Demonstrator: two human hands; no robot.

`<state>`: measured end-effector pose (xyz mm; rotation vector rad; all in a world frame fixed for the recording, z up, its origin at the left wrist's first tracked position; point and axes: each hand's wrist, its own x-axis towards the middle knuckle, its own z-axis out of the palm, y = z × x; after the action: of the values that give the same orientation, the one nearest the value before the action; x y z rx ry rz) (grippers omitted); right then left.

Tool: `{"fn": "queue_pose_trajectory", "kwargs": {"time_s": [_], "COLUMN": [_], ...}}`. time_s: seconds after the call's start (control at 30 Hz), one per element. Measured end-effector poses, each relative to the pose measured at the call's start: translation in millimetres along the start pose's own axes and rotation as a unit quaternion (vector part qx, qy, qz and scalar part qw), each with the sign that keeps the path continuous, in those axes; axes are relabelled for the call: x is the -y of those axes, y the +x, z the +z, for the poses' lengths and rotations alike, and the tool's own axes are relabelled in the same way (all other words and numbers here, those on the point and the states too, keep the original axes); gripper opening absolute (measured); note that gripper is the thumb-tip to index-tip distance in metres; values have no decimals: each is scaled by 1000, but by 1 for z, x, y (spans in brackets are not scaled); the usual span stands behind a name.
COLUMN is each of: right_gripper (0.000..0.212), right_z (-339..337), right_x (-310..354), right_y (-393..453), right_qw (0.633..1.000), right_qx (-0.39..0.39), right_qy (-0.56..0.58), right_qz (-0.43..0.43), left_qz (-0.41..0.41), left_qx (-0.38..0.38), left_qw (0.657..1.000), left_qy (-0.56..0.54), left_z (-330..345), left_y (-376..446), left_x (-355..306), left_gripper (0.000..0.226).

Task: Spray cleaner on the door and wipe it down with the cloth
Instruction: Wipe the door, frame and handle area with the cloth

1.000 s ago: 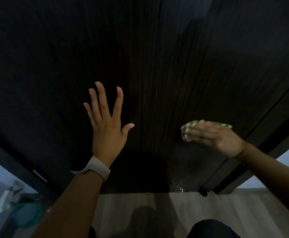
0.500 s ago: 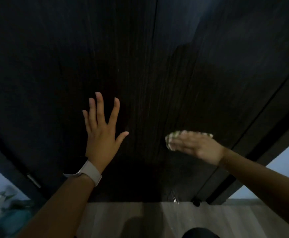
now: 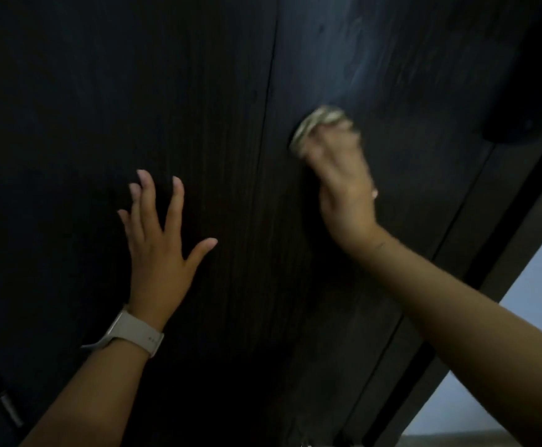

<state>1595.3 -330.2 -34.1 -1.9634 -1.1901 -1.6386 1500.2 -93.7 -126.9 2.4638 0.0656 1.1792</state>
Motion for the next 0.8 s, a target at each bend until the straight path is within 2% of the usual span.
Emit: {"fn": "queue_pose_trajectory", "kwargs": {"time_s": [0.07,0.13,0.17,0.2,0.23,0.33,0.4,0.47,0.53,0.6,0.67,0.7,0.73,0.8], "right_gripper": [33,39,40,39,38,35,36,42,36,35,40,39,39,39], "right_z": [9,0,-10,-20,-28,-43,-33,-7,17,29,20,10,1,-16], "right_x": [11,4,-5,-16,-27,-42,-32,-3,30,52,45,34,22,1], "right_y": [-35,-61,-61,-53,-41,20,50,56,35,-3,-30,-31,-25,0], "right_qw": [984,933,914,912,926,982,997,999,999,974,926,917,923,962], "right_qx": [142,302,340,336,306,155,57,5,37,185,318,336,324,236], "right_qy": [14,14,6,0,-4,-36,-53,-34,4,23,16,13,5,-15], "right_qz": [-102,-193,-222,-234,-219,-100,-14,42,-13,-126,-202,-215,-206,-136], "left_qz": [2,14,27,38,41,33,38,35,32,34,28,23,20,16], "left_qx": [4,8,11,15,20,27,27,25,19,14,16,20,23,29], "left_qw": [1000,1000,999,999,999,998,998,997,997,996,996,997,997,997], "left_qy": [2,16,22,26,30,39,52,63,72,82,81,76,70,64], "left_z": [-2,-7,-10,-11,-13,-11,-9,-9,-9,-9,-11,-11,-11,-10], "left_y": [0,-4,-5,-6,-7,-6,-6,-6,-7,-7,-7,-6,-6,-5], "left_x": [0,8,12,16,18,18,18,20,21,19,19,18,18,19], "left_gripper": [101,104,104,103,102,105,106,108,110,110,112,113,113,113]}}
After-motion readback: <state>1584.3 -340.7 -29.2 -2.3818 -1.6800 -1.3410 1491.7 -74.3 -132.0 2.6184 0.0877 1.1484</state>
